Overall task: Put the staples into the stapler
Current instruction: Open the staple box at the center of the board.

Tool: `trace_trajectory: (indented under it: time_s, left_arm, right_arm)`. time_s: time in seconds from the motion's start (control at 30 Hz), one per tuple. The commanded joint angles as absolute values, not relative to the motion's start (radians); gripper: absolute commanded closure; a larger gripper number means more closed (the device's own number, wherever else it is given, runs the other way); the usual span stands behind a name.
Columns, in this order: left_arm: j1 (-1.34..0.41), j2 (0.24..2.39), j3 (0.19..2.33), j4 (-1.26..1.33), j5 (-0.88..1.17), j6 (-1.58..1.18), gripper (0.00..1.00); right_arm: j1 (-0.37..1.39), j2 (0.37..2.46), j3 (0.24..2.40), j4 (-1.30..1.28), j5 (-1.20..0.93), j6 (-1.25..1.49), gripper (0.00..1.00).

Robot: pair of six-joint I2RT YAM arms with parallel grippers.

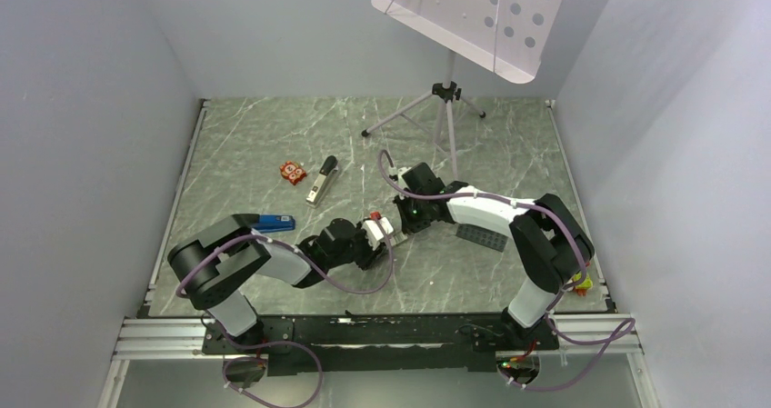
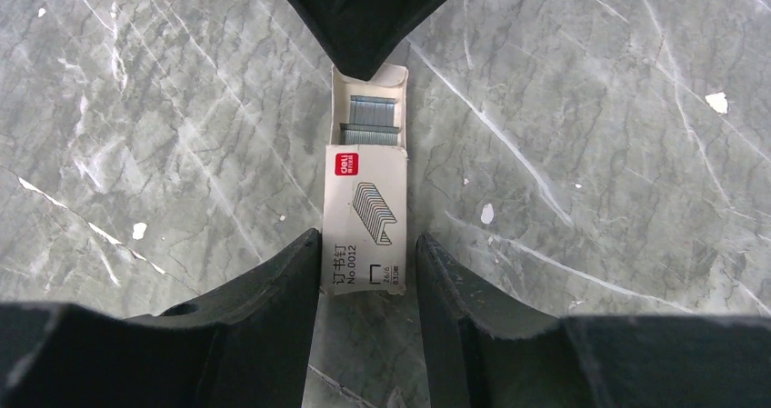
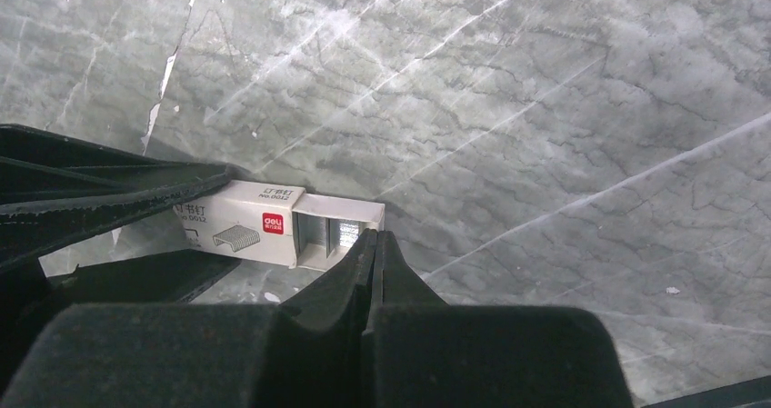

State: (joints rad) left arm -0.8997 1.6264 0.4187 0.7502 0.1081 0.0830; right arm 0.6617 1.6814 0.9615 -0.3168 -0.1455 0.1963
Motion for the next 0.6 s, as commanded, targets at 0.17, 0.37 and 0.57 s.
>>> trace_trajectory:
  time_s: [0.17,0.37,0.57]
  left_arm:
    - [-0.897,1.608,0.38,0.714,0.113,0.069,0.34]
    - [-0.898,1.615,0.431,0.73,0.135,0.092,0.19]
    - [-0.887,1.681,0.536,0.694,0.163,0.119,0.26]
  right_arm:
    - [0.661,1.681,0.971,-0.322,-0.133,0.182,1.0]
    - [0.663,1.682,0.971,-0.322,-0.14,0.183,1.0]
    - [0.661,1.683,0.972,-0.322,-0.138,0.18,1.0]
